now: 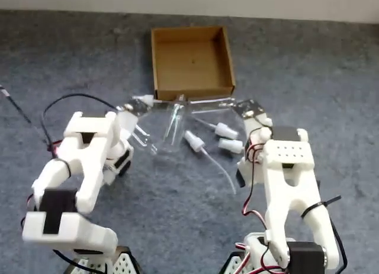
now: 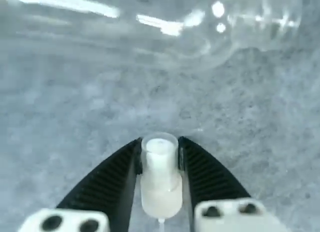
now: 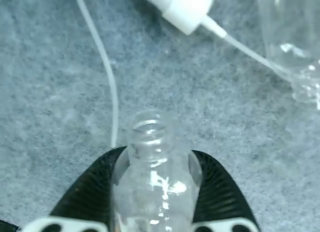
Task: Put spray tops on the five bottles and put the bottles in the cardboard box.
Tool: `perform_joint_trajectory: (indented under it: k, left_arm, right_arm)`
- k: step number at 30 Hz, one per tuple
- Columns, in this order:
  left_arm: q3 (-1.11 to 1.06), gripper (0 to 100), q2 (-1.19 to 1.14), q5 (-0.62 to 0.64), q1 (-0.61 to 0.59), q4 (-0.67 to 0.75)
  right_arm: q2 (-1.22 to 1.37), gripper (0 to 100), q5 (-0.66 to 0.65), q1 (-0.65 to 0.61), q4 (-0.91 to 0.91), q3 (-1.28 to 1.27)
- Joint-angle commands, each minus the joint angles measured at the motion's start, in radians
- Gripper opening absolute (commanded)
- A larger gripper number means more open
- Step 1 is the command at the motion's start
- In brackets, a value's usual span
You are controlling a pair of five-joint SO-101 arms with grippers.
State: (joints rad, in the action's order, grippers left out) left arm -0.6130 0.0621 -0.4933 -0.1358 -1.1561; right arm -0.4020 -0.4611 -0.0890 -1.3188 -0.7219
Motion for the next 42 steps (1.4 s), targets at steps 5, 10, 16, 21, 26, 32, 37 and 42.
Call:
perform_joint_trajectory:
  k: [5,10,16,21,26,32,37,42]
  left_arm:
    - [0.082,0,0.544,0.092,0.030,-0.129]
    - [0.223,0,0.794,0.218,0.099,-0.176]
    - [0.325,0,0.883,0.486,0.199,-0.124]
    - [0.320,0,0.931,0.749,0.231,0.017]
    - [0.254,0,1.052,0.885,0.229,0.132]
    - [0.021,0,1.271,0.962,0.228,0.273]
    - [-0.213,0,1.458,0.962,0.171,0.440]
    - [-0.418,0,1.655,0.970,0.065,0.525]
  right_arm:
    - [-0.051,0.5,0.009,-0.159,0.002,0.074]
    - [-0.104,0.4,0.137,-0.277,0.007,0.222]
    - [-0.288,0.4,0.242,-0.472,0.147,0.137]
    - [-0.516,0.4,0.239,-0.533,0.338,-0.128]
    - [-0.674,0.4,0.238,-0.533,0.464,-0.329]
    - [-0.688,0.4,0.242,-0.576,0.590,-0.441]
    - [-0.688,0.4,0.242,-0.691,0.746,-0.492]
    - [-0.688,0.4,0.242,-0.769,0.883,-0.510]
